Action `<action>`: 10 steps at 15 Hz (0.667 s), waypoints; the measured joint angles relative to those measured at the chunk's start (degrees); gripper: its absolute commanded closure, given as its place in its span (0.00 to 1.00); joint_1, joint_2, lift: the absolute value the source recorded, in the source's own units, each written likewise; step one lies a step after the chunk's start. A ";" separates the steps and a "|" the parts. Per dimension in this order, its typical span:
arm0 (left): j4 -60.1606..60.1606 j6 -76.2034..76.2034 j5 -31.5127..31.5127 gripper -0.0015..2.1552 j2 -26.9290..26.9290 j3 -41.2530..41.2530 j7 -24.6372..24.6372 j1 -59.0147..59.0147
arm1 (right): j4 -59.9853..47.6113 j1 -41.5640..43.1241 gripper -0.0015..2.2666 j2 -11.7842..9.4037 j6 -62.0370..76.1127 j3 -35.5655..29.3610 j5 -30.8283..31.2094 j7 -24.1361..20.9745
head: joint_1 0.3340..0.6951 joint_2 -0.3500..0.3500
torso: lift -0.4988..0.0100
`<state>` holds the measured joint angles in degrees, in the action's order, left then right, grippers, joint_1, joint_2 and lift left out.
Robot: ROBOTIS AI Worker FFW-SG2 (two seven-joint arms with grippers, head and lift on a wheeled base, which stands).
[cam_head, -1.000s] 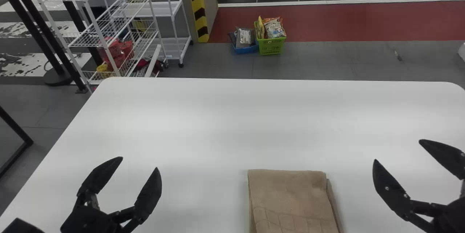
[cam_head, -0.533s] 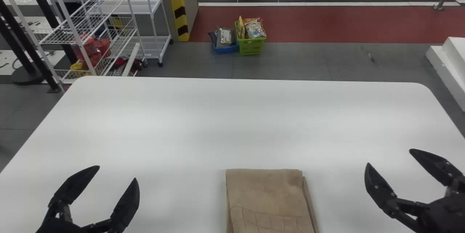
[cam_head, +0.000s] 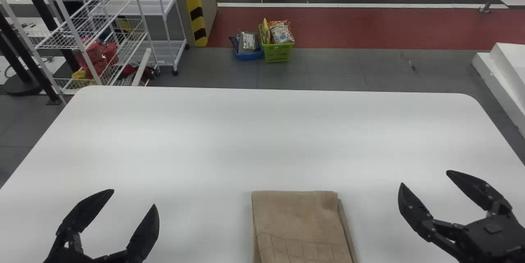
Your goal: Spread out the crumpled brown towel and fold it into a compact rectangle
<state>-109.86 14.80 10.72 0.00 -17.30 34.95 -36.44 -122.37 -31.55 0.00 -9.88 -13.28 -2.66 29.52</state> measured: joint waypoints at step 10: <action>0.51 1.05 0.06 0.07 0.00 0.50 1.28 -0.21 | 1.56 0.00 0.04 0.00 2.06 -0.52 -1.19 0.24 | 1.00 0.54 | 0.73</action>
<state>-109.35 15.85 10.78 0.00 -16.80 36.23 -36.65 -120.81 -31.55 0.00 -7.82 -13.79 -3.85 29.75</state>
